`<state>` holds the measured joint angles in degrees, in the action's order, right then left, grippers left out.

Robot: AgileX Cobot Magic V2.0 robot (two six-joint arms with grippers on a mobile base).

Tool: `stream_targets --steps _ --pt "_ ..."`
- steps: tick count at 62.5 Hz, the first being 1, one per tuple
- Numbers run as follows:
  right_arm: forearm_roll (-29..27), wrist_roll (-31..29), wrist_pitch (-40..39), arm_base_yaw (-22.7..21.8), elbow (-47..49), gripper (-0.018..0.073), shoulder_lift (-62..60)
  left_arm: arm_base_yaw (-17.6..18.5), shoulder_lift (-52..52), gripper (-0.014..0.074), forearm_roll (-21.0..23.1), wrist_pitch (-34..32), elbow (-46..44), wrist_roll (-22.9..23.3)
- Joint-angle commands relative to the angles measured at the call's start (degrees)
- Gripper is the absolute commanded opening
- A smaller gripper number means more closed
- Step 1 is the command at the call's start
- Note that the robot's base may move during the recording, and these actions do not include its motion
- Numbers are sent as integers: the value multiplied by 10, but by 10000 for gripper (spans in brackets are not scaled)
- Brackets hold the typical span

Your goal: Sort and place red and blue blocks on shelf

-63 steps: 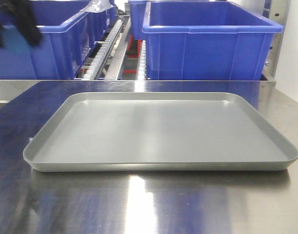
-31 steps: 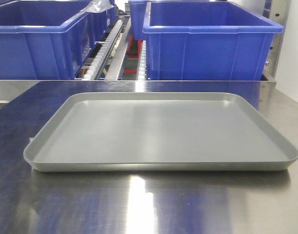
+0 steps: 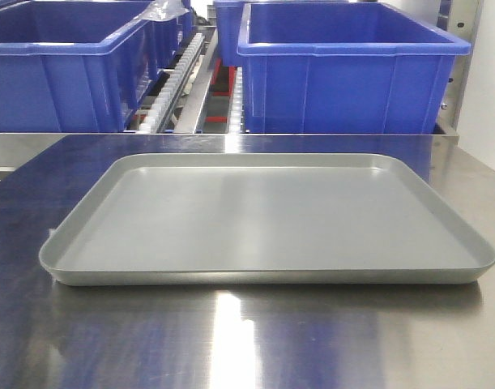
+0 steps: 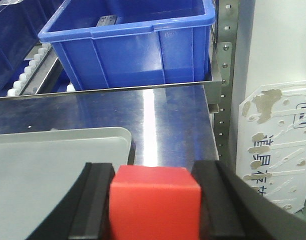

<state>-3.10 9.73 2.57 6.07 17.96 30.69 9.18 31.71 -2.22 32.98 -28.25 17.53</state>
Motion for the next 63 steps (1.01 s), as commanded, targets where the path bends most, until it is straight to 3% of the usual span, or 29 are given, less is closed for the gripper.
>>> stream_targets --steps 1,63 --pt "6 -1 -52 -4 17 56 0 -1 1 123 0 -51 -17 5" --pt "6 -1 -52 -4 17 56 0 -1 2 123 4 -43 -17 5"
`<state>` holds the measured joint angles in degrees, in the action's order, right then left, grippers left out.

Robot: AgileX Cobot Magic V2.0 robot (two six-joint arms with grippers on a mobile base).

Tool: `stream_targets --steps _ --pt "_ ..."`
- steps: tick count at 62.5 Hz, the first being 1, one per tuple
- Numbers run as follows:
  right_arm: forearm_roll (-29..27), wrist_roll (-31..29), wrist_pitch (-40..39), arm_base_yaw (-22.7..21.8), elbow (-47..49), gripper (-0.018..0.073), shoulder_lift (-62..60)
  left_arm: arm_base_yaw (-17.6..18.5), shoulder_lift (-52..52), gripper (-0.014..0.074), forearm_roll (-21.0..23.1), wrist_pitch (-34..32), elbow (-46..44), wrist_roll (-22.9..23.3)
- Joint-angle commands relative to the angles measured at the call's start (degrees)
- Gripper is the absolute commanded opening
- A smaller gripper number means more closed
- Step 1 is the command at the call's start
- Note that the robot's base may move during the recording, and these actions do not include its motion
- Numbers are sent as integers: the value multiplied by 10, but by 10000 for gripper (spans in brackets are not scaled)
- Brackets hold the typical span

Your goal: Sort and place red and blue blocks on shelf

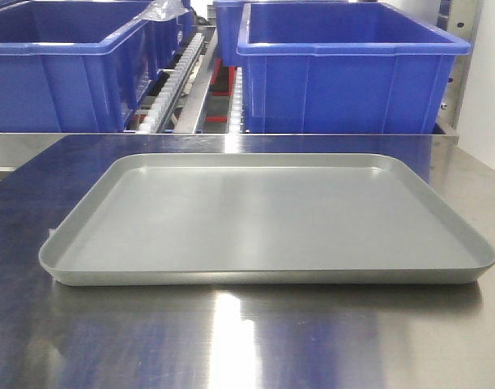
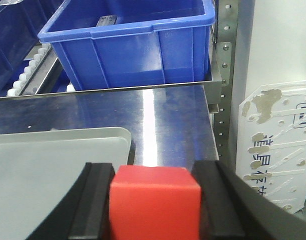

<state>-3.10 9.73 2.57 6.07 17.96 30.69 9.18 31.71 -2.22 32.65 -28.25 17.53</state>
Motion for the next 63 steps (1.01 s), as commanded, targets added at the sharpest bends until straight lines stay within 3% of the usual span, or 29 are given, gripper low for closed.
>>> stream_targets --steps 1,5,63 --pt "6 -1 -52 -4 17 56 0 -1 2 123 10 -39 -17 5" --pt "6 -1 -52 -4 17 56 0 -1 2 123 26 -39 -17 5" --pt "6 -1 -52 -4 17 56 0 -1 2 123 26 -39 -17 5"
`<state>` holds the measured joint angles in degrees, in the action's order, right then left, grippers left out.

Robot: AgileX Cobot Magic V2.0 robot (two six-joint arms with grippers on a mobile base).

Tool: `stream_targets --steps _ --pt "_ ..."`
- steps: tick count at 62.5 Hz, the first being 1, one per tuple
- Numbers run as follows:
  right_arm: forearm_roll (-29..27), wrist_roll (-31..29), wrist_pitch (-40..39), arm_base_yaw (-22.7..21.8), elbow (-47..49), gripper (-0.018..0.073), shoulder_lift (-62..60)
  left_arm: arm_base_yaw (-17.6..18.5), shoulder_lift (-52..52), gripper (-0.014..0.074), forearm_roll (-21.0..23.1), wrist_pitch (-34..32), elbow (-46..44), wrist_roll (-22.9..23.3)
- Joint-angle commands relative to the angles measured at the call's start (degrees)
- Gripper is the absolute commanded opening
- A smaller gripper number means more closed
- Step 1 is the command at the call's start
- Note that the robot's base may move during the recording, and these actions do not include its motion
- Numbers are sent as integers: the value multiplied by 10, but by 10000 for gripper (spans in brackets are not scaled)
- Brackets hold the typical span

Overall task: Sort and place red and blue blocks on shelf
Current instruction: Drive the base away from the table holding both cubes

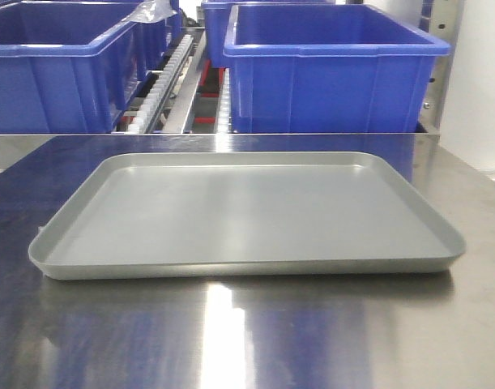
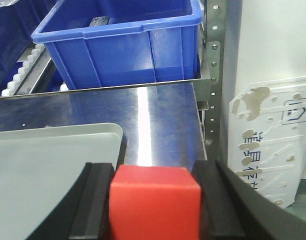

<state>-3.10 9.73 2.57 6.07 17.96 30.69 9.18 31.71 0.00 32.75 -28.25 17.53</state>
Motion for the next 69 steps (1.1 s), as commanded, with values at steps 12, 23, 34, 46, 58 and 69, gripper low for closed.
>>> stream_targets --steps 12,23,34,46,58,69 --pt "6 -1 -52 -4 17 56 0 -1 2 123 4 -40 -17 5" --pt "6 -1 -52 -4 17 56 0 -1 2 123 4 -40 -17 5" --pt "6 -1 -52 -4 17 56 0 -1 2 123 4 -40 -17 5" --pt "6 -1 -52 -4 17 56 0 -1 2 123 4 -40 -17 5" --pt "6 -1 -52 -4 17 56 0 -1 2 123 4 -40 -17 5" --pt "6 -1 -52 -4 17 56 0 -1 2 123 4 -40 -17 5"
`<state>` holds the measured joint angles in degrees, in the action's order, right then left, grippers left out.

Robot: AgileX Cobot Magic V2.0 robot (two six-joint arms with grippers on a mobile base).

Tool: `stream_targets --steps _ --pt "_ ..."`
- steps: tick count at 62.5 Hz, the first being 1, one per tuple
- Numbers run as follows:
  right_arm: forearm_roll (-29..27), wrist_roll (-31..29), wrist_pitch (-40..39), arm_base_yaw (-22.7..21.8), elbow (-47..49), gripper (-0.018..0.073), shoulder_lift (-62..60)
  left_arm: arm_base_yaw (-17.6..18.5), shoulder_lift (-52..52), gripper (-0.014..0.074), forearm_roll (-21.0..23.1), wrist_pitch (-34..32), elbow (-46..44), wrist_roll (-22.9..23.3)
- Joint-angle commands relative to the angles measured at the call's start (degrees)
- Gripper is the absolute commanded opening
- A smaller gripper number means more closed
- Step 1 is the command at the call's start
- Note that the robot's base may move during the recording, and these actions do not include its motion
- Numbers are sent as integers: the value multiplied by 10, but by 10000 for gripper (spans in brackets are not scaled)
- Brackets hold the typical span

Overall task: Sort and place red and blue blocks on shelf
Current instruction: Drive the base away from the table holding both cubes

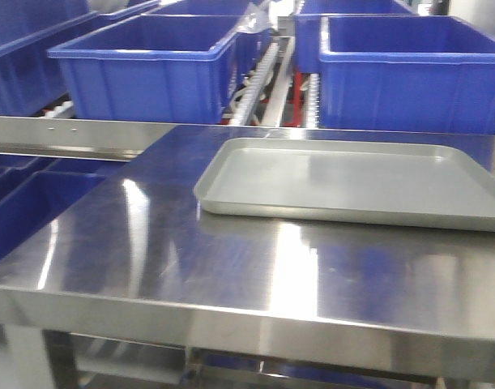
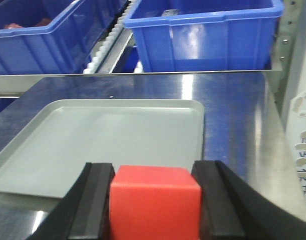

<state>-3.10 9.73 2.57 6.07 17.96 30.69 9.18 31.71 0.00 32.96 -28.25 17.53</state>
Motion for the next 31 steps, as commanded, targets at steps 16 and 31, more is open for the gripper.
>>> stream_targets --steps 16,31 --pt "6 -1 -52 -4 17 56 0 -1 2 123 4 -43 -17 5" --pt "6 -1 -52 -4 17 56 0 -1 2 123 4 -43 -17 5"
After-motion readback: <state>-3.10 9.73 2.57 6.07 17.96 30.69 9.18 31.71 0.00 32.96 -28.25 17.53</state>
